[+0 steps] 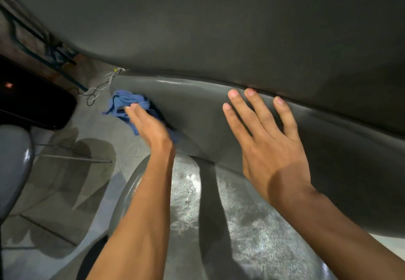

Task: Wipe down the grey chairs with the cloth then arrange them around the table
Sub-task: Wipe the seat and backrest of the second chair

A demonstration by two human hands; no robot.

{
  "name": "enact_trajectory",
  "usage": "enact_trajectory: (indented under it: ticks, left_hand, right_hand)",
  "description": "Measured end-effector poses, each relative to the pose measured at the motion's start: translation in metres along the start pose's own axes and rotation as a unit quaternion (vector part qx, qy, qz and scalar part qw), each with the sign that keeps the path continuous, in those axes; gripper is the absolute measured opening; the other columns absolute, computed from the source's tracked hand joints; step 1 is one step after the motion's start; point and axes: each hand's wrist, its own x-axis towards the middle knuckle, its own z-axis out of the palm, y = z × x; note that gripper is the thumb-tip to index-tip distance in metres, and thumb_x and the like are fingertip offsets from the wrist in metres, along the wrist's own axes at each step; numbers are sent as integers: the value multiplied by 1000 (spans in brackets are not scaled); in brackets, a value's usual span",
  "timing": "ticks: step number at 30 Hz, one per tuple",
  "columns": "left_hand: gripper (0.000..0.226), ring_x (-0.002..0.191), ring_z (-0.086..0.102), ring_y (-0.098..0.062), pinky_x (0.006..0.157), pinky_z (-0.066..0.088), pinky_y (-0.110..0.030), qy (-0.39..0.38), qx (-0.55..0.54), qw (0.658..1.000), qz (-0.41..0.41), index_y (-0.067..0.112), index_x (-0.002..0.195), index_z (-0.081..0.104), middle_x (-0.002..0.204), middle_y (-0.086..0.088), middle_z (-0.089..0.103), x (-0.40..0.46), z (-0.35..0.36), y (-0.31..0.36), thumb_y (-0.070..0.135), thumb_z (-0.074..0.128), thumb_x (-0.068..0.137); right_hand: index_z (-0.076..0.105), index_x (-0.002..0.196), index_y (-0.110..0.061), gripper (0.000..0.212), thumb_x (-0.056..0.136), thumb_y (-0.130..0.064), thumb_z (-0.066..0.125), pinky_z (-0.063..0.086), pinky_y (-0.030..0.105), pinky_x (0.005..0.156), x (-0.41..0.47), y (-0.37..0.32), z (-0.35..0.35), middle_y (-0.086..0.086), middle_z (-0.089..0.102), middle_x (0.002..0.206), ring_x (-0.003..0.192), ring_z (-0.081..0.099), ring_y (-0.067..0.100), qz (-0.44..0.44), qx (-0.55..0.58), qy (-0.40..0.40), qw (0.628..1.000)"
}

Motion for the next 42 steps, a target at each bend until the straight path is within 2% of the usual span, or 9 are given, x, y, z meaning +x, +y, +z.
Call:
enact_trajectory:
  ticks: [3,8,12,15,20,26,30,35,42]
  left_hand:
    - [53,156,8,-12,101,8,5,-71,56,994,66,10,160,24,171,-6,8,-39,9,24,34,28,113]
    - [31,157,10,-23,124,19,-39,-204,145,954,163,32,118,50,167,-15,20,-102,3,-3,47,25,106]
    - [41,157,11,-14,128,13,-43,-233,149,942,190,46,150,30,169,2,17,-118,-8,-51,45,23,109]
    - [46,150,26,-10,122,22,-34,-193,117,974,32,37,149,36,162,8,31,-117,-2,-93,43,27,105]
    - [23,86,56,-19,66,47,-20,-53,-27,956,-287,21,89,55,87,2,58,-108,9,-121,17,37,103]
    - [57,123,57,-13,109,41,-38,-54,-92,970,-219,24,122,61,129,12,63,-108,27,-97,65,48,84]
    - [68,156,17,-12,128,12,-32,-167,-37,984,-44,25,158,35,169,8,22,-162,36,3,55,36,98]
    - [39,151,-19,6,129,-1,-36,-281,48,944,164,62,144,10,136,60,-14,-197,29,17,55,18,106]
    - [56,156,18,-24,128,17,-41,-157,103,982,-22,24,161,19,169,-9,18,-172,23,-72,34,27,107]
  right_hand:
    - [26,160,-10,89,78,-8,63,-4,49,125,2,-4,-2,6,14,170,156,12,25,10,3,-14,1000]
    - [29,158,-8,83,78,-5,50,0,46,126,2,-6,-7,6,23,168,155,19,23,36,42,4,998]
    - [41,153,-8,63,91,-12,37,7,42,125,0,-3,-5,6,37,162,150,31,22,60,92,48,993]
    - [45,151,-7,60,91,-8,49,7,44,125,-7,0,-3,6,39,161,150,31,24,67,95,74,991]
    - [43,152,-6,73,83,-4,67,4,49,126,-29,7,-3,7,35,162,153,27,25,91,84,79,989]
    - [40,154,-6,74,85,-5,66,5,52,126,-53,16,-9,8,33,163,153,26,25,144,89,86,982]
    - [38,154,-7,68,90,-8,60,8,54,125,-66,24,-15,8,33,163,152,29,25,159,81,94,979]
    - [38,154,-6,68,89,-9,55,10,56,124,-77,35,-18,8,35,162,151,31,24,166,77,95,978]
    - [37,155,-8,67,90,-10,56,10,54,125,-91,44,-16,6,34,162,152,29,23,187,80,107,973]
